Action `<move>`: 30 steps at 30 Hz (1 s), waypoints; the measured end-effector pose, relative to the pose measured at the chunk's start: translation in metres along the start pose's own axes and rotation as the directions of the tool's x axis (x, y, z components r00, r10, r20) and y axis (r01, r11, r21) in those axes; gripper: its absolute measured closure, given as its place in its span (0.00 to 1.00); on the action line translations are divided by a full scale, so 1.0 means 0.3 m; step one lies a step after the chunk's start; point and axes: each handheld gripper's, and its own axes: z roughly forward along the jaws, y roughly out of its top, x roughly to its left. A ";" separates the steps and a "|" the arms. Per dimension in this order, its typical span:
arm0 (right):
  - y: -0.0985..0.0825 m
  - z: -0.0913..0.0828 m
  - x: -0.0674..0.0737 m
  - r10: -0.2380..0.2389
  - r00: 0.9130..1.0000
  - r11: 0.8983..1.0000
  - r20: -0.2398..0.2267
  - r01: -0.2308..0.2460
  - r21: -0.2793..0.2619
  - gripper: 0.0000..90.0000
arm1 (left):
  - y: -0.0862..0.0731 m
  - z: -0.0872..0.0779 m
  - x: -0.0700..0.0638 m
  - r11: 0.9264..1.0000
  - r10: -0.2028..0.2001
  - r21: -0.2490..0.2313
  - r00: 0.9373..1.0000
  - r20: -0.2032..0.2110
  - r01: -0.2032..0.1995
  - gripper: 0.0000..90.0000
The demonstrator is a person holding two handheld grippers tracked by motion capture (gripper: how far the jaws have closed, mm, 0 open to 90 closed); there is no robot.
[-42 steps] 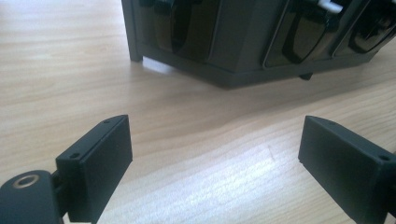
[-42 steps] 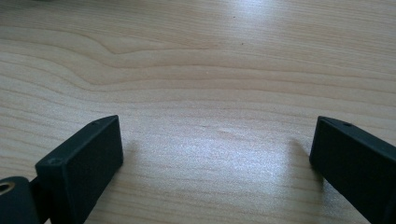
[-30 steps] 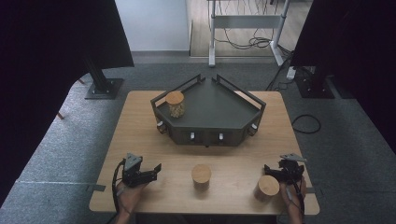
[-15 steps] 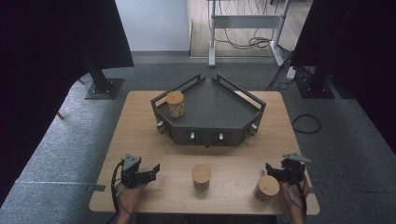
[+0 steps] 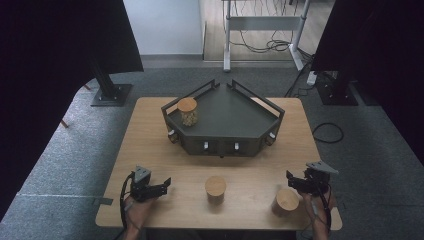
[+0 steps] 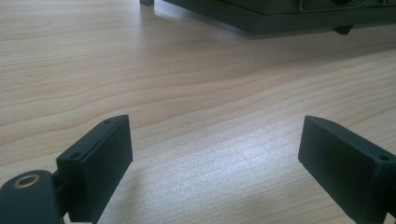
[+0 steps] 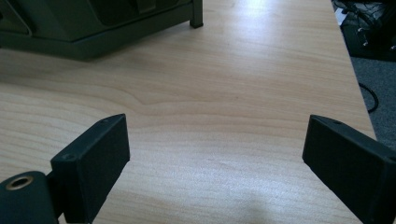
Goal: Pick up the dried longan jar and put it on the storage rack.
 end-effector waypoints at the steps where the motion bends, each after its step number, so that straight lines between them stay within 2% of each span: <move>1: 0.000 -0.002 -0.002 0.002 1.000 1.000 -0.002 -0.002 -0.003 0.08 | 0.001 0.002 0.001 1.000 0.001 0.003 1.000 0.000 -0.001 0.11; 6: 0.002 -0.016 -0.002 0.012 1.000 1.000 -0.002 -0.012 -0.015 0.08 | 0.004 0.008 0.003 1.000 0.002 0.018 1.000 0.002 -0.002 0.11; 16: 0.028 -0.056 0.013 0.010 1.000 0.999 -0.007 -0.011 -0.052 0.06 | 0.021 0.024 -0.005 0.996 0.027 0.080 0.999 -0.019 -0.025 0.11; 21: 0.043 -0.075 0.028 0.001 1.000 0.998 -0.019 -0.002 -0.061 0.04 | 0.027 0.027 -0.011 0.995 0.033 0.094 0.999 -0.030 -0.030 0.11; 24: 0.052 -0.084 0.038 -0.005 1.000 0.998 -0.028 0.003 -0.061 0.03 | 0.037 0.033 -0.020 0.992 0.047 0.117 0.998 -0.042 -0.042 0.11; 30: 0.072 -0.101 0.065 -0.023 0.999 0.998 -0.033 0.021 -0.056 0.00 | 0.042 0.037 -0.033 0.989 0.072 0.131 0.996 -0.056 -0.064 0.11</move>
